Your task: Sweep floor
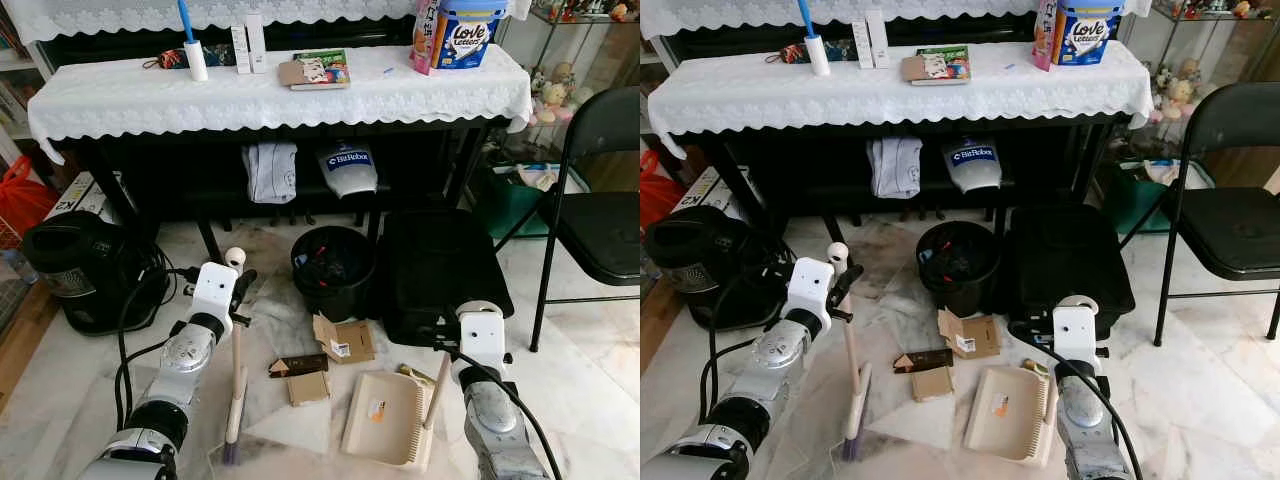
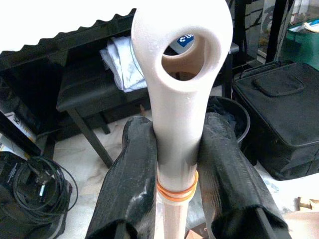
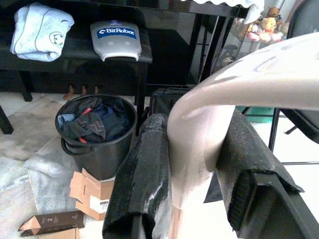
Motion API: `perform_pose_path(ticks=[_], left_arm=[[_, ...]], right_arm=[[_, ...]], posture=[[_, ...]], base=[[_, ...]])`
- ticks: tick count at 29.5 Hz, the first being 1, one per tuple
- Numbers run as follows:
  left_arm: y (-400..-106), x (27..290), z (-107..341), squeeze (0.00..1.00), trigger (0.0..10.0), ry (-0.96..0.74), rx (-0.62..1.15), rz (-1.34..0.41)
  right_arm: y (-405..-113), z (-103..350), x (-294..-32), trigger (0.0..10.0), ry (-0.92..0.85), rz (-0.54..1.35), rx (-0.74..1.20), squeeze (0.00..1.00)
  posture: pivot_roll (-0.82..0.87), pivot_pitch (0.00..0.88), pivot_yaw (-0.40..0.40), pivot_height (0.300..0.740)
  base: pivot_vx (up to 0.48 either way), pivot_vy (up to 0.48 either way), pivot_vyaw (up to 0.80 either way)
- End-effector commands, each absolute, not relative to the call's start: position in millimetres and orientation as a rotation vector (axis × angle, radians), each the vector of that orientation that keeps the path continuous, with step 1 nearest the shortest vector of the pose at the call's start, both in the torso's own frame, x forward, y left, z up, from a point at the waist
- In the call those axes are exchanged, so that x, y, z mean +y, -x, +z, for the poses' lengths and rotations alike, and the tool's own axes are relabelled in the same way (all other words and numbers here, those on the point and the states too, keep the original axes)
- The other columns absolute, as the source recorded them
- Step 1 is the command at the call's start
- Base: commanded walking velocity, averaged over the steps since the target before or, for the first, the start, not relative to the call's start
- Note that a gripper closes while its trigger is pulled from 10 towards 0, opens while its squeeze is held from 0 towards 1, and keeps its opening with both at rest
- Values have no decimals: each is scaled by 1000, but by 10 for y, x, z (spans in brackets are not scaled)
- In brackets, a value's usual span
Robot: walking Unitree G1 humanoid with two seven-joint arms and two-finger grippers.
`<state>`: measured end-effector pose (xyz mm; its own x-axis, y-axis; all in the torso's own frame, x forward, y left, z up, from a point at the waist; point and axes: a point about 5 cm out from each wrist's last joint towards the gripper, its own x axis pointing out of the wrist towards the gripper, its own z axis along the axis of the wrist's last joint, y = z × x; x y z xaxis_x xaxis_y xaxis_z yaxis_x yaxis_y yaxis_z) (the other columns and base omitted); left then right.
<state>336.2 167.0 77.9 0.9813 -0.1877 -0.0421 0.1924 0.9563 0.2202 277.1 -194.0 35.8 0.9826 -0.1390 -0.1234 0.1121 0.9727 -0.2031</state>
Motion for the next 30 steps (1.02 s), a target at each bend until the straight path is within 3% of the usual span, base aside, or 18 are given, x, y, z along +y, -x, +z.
perform_pose_path(ticks=[1,17,30], left_arm=[[-3382,1673,840,0,10000,-229,-7,-191],[-3388,1686,857,0,10000,-237,-15,-188],[-3397,1722,868,0,10000,-251,-15,-176]], right_arm=[[-2799,439,-1944,10000,193,-130,93,0],[-2795,418,-1925,10000,190,-117,105,0],[-2785,384,-1875,10000,179,-87,120,0]], posture=[[-125,19,49,740],[-123,13,47,740],[-126,0,50,740]], base=[[255,0,0],[293,0,0],[0,0,0]])
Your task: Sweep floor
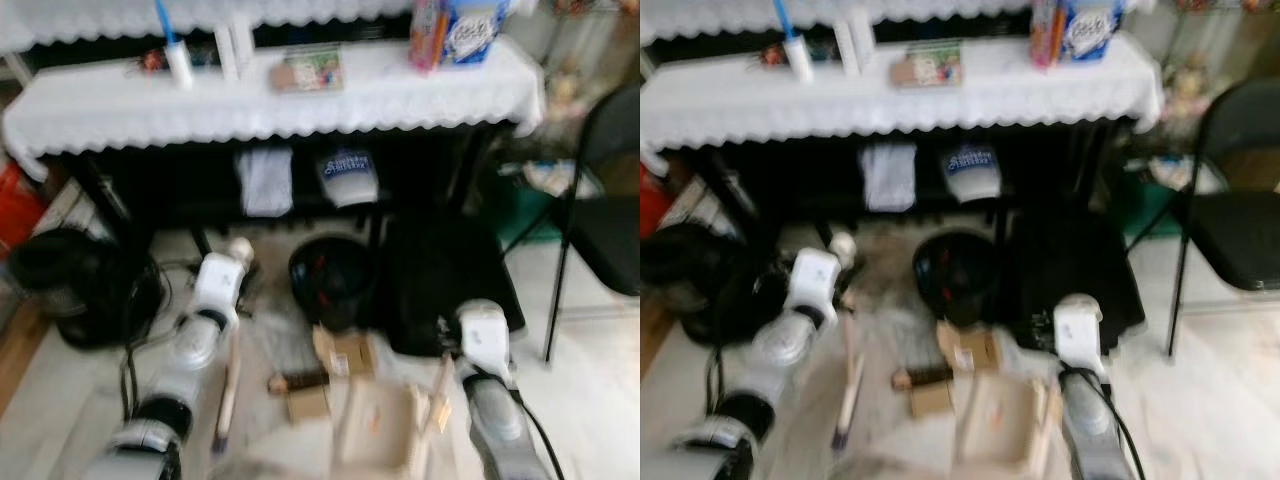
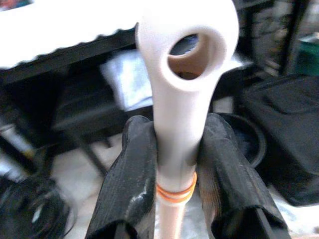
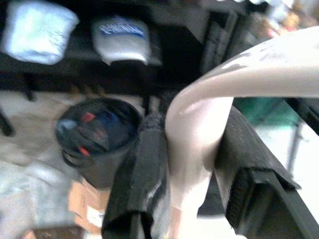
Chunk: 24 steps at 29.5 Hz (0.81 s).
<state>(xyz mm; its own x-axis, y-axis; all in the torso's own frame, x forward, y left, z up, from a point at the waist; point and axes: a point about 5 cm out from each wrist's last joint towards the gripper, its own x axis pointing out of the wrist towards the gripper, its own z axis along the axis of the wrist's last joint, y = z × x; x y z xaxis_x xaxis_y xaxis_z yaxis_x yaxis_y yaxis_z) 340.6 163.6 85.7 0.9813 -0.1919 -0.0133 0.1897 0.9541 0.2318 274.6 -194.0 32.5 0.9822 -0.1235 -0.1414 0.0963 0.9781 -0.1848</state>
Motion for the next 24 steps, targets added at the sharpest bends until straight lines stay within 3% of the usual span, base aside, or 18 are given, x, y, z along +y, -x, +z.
perform_pose_path(ticks=[1,24], left_arm=[[-3396,1721,866,0,10000,-251,-15,-177],[-3361,1662,725,0,10000,-222,62,-193]], right_arm=[[-2783,381,-1871,10000,178,-85,121,0],[-2666,249,-1871,10000,187,-94,183,0]], posture=[[-126,0,50,740],[-127,53,57,740]], base=[[0,0,0],[0,0,0]])
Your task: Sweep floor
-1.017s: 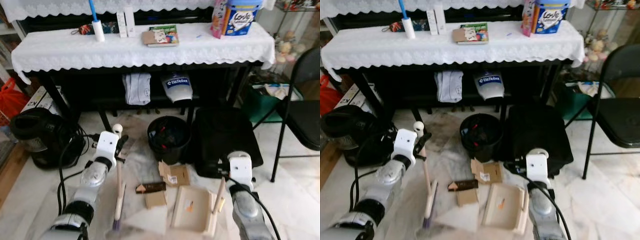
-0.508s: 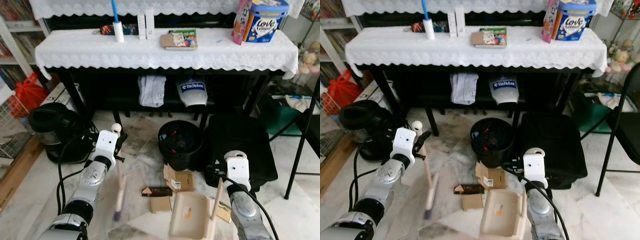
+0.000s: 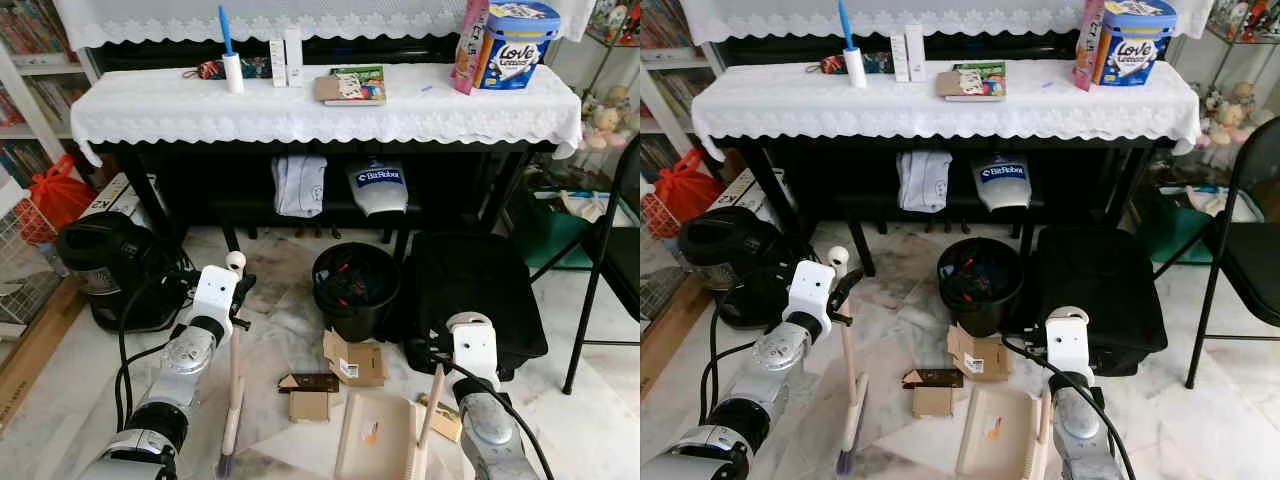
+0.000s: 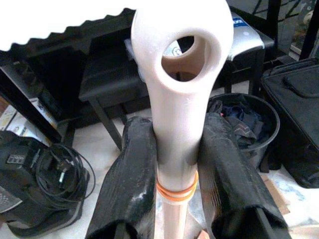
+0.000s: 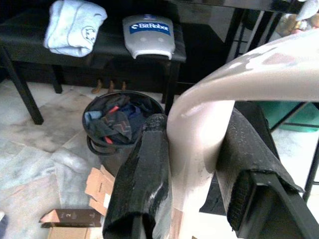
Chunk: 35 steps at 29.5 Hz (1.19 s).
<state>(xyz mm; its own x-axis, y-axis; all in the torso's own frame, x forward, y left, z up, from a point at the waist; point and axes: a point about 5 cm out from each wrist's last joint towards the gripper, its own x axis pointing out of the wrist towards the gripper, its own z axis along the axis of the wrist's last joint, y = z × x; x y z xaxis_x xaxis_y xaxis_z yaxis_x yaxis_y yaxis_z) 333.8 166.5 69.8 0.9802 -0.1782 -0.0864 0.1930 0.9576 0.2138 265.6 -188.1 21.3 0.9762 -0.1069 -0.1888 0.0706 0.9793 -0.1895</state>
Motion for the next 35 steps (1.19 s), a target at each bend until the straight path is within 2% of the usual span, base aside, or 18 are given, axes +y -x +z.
perform_pose_path(ticks=[1,11,14,17,35], left_arm=[[-3369,1652,733,0,10000,-211,60,-192],[-3373,1649,698,0,10000,-54,104,-195],[-3340,1594,637,0,10000,71,154,-285],[-3322,1564,624,0,10000,126,168,-336],[-3266,1448,821,0,10000,271,185,-697]], right_arm=[[-2651,233,-1879,10000,187,-103,190,0],[-2599,160,-1903,10000,196,-119,218,0],[-2596,159,-1920,10000,200,-124,221,0],[-2594,159,-1927,10000,203,-124,223,0],[-2677,171,-1866,10000,203,-106,221,0]], posture=[[-126,55,58,740],[-120,70,59,740],[-117,74,57,740],[-112,76,55,740],[-88,43,56,740]], base=[[0,0,0],[0,0,0],[0,0,0],[0,0,0],[0,0,0]])
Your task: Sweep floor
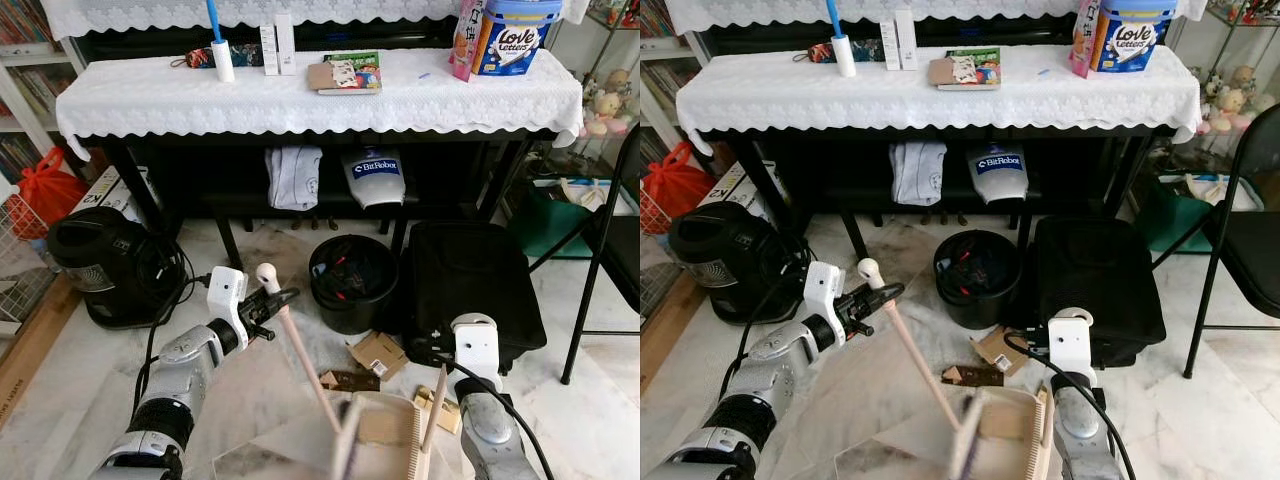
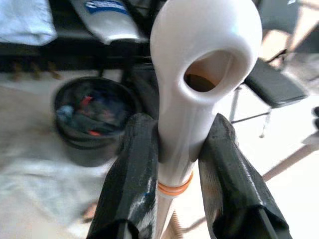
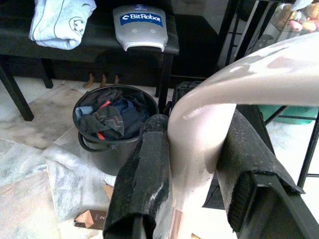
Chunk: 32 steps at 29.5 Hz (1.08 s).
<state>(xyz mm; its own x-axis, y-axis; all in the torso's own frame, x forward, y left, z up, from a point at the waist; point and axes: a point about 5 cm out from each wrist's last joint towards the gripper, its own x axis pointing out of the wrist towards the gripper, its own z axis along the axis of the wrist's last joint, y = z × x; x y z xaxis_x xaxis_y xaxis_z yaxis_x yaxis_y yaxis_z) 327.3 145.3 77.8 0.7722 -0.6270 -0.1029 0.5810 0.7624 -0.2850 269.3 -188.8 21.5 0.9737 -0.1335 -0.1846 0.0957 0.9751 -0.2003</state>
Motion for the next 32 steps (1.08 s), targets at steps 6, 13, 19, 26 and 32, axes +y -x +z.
perform_pose_path(ticks=[6,13,19,26,32], left_arm=[[-3295,1454,970,0,10000,291,141,-741],[-3502,1758,1208,0,10000,147,8,-412],[-3499,1914,1124,0,10000,69,48,-277],[-3479,1942,1055,0,10000,3,12,-120],[-3460,1837,989,0,10000,-48,25,-140]], right_arm=[[-2720,193,-1849,10000,197,-101,211,0],[-2821,303,-1861,10000,185,-100,162,0],[-2854,368,-1832,10000,142,-81,117,0],[-2944,618,-1811,10000,28,-86,-20,0],[-2978,690,-1779,10000,8,-59,-50,0]], posture=[[-81,28,52,740],[-88,10,44,740],[-102,1,40,740],[-116,0,41,740],[-120,0,40,740]], base=[[0,0,0],[0,0,0],[0,0,0],[0,0,0],[0,0,0]])
